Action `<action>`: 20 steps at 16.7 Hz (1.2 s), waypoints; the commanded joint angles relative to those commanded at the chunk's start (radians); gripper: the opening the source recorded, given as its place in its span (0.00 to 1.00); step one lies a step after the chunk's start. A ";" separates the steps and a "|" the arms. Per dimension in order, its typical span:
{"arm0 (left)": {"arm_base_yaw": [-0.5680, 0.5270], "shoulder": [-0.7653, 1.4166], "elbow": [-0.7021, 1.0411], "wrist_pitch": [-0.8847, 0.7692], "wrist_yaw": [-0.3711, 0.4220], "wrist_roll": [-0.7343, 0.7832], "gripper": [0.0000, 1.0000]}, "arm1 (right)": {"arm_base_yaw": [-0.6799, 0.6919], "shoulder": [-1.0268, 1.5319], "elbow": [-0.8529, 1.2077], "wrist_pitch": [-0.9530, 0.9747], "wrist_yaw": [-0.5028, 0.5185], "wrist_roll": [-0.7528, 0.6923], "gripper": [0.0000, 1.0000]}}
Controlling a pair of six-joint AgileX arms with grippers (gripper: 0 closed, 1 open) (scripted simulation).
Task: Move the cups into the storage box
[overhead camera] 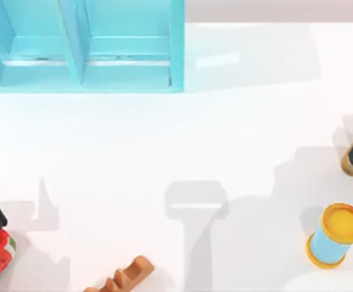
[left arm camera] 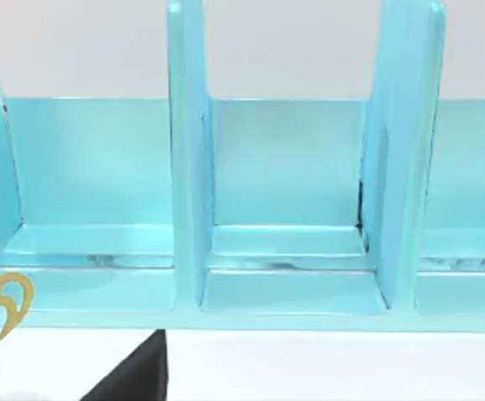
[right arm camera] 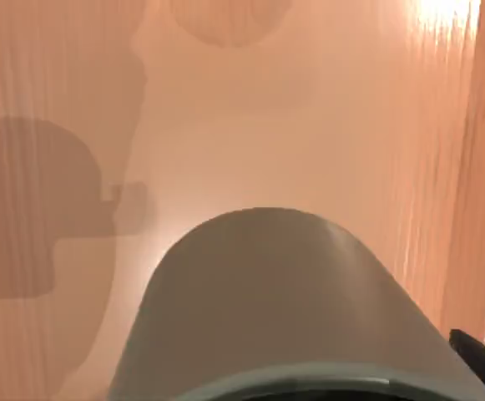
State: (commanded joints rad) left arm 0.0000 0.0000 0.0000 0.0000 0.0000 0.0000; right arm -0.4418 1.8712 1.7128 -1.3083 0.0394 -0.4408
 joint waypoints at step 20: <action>0.000 0.000 0.000 0.000 0.000 0.000 1.00 | -0.057 -0.041 -0.293 0.233 -0.027 -0.057 0.00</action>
State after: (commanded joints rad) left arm 0.0000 0.0000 0.0000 0.0000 0.0000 0.0000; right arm -0.4985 1.8302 1.4202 -1.0757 0.0121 -0.4976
